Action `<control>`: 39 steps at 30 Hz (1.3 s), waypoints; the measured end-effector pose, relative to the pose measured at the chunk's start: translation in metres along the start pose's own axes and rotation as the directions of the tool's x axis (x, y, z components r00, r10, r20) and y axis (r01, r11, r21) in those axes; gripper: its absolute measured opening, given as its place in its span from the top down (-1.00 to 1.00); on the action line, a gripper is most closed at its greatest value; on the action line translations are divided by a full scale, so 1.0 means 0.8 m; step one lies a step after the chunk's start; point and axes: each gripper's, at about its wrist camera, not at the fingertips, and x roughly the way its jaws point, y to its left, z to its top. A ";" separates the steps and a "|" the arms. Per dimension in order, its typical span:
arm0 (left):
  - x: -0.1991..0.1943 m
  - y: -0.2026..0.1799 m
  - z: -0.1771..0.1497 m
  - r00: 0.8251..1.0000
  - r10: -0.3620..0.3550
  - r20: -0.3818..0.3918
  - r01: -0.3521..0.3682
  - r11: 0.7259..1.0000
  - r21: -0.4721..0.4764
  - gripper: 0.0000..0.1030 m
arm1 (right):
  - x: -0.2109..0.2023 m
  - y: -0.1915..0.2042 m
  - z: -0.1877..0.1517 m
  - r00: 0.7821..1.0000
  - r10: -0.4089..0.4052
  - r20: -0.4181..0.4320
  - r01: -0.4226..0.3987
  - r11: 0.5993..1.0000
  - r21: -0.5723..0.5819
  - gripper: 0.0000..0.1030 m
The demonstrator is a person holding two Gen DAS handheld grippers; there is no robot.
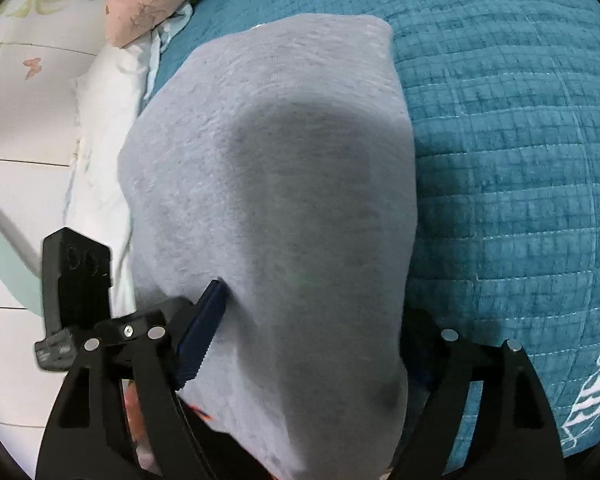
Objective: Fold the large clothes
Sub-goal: 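Grasp the bundle's orange-striped hem edge with both tools, then lift the grey bundle with both tools and carry it toward the clothes stack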
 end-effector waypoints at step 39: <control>-0.018 -0.183 -0.071 0.998 0.049 0.031 -0.056 0.955 0.292 0.30 | -0.190 -0.046 -0.075 0.978 -0.002 0.207 0.009 0.999 -0.034 0.35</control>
